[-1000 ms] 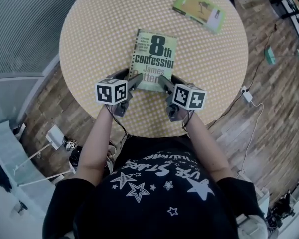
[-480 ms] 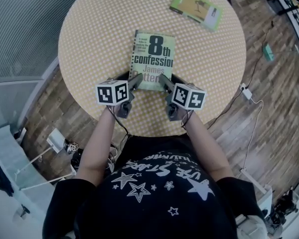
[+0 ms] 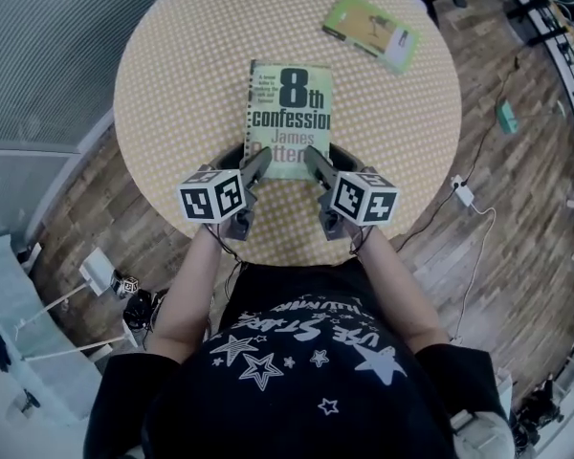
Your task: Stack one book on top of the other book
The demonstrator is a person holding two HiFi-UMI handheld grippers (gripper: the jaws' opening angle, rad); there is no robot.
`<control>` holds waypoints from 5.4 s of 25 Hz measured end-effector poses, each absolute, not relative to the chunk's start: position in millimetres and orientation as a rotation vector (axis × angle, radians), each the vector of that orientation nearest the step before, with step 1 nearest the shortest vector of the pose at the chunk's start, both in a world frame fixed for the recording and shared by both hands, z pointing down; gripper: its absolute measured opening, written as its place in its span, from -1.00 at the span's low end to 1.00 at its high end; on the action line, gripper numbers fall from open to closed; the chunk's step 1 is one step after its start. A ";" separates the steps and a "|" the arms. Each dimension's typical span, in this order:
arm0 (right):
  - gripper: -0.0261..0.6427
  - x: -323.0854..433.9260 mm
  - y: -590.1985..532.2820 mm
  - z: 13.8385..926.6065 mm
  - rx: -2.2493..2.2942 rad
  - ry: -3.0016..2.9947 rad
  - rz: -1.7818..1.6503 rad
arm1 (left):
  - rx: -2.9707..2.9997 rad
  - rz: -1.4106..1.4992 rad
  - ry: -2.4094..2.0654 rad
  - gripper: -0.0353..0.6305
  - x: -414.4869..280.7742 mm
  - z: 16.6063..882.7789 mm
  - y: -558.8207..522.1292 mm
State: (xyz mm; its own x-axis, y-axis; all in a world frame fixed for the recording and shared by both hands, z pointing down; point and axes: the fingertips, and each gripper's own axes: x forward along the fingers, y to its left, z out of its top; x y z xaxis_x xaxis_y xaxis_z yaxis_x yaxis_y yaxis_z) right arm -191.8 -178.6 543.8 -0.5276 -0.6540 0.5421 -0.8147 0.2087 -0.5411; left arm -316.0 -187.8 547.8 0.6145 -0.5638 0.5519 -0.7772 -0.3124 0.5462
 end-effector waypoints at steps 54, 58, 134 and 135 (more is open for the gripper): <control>-0.33 -52.6 -190.9 488.6 0.912 -2.516 1.002 | 1.861 0.101 -1.489 -0.18 -170.4 486.2 -149.7; -0.33 -50.4 -210.0 494.1 0.822 -2.548 1.004 | 1.809 0.099 -1.554 -0.18 -165.5 488.8 -160.7; -0.35 81.1 -534.6 572.8 0.058 -2.445 0.648 | 1.192 -0.076 -1.916 -0.20 24.0 574.0 -426.0; -0.35 80.4 -534.0 572.8 0.063 -2.448 0.647 | 1.198 -0.062 -1.920 -0.20 22.2 573.3 -425.7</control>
